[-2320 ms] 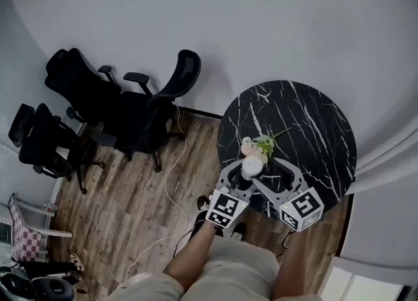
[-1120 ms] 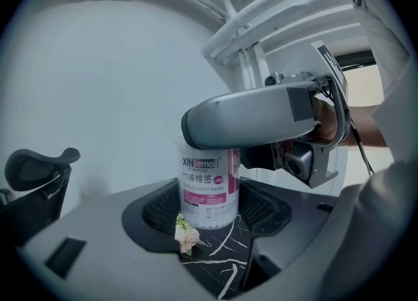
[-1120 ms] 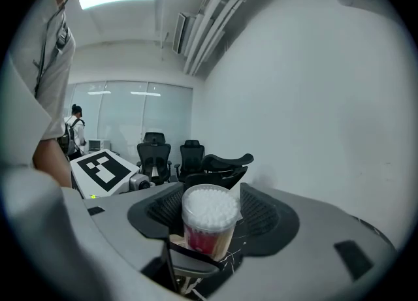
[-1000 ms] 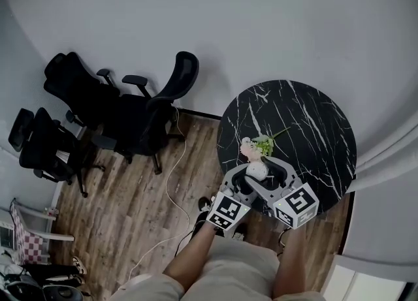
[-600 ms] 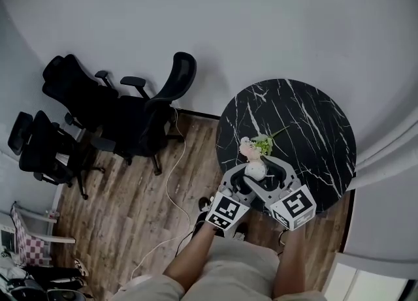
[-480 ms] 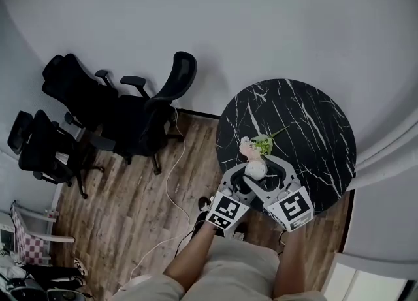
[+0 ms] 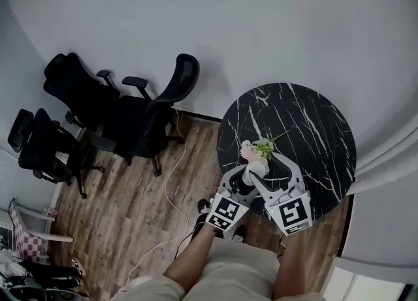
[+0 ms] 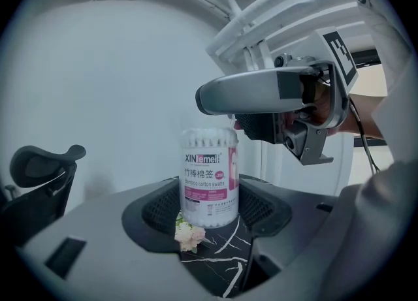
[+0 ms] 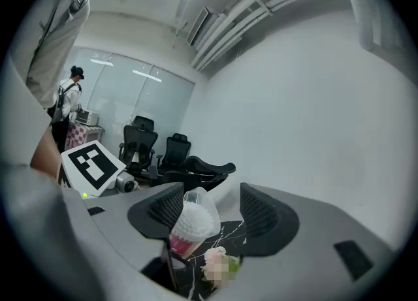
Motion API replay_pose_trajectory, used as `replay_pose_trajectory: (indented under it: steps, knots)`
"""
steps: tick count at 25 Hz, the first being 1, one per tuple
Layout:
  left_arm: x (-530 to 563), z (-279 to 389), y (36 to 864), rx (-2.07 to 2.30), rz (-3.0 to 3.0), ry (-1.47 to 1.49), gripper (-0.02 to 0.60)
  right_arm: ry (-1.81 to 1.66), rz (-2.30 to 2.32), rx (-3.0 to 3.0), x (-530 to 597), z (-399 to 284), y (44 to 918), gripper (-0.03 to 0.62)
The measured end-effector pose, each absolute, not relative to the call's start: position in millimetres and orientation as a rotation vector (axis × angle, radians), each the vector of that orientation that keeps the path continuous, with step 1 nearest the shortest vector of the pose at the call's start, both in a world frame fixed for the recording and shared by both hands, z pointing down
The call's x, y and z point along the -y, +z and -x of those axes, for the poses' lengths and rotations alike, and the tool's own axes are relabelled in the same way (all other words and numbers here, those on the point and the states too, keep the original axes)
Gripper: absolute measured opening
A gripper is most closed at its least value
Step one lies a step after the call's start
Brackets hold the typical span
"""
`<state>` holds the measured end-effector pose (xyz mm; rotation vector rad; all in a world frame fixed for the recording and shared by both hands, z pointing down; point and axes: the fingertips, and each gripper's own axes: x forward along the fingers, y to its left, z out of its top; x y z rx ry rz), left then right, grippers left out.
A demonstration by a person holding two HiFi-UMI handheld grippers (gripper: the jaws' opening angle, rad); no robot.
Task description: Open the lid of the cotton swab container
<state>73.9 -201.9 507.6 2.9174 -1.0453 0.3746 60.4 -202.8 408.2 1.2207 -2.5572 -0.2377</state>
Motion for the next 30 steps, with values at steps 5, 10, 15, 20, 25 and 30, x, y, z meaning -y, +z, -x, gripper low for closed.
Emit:
replay_pose_trajectory:
  steps: [5,10,15,20,25,30]
  knots:
    - [203,-73,506,1.045,-2.916,0.357,0.268,-0.270,-1.321,2.532,209,-73,401,0.294]
    - [201,-75,506,1.044,-2.922,0.351,0.268,-0.247,-1.416,2.514,212,-88,399,0.294]
    - [201,-74,505,1.048,-2.922,0.347,0.268,-0.220,-1.467,2.493,214,-103,400,0.294]
    - [199,-74,504,1.052,-2.922,0.337,0.268,-0.222,-1.504,2.478,214,-111,401,0.293]
    - [196,-74,502,1.054,-2.927,0.326,0.268,-0.183,-1.522,2.434,213,-118,410,0.294]
    - [193,-75,503,1.042,-2.925,0.318,0.268,-0.144,-1.552,2.416,214,-124,415,0.293]
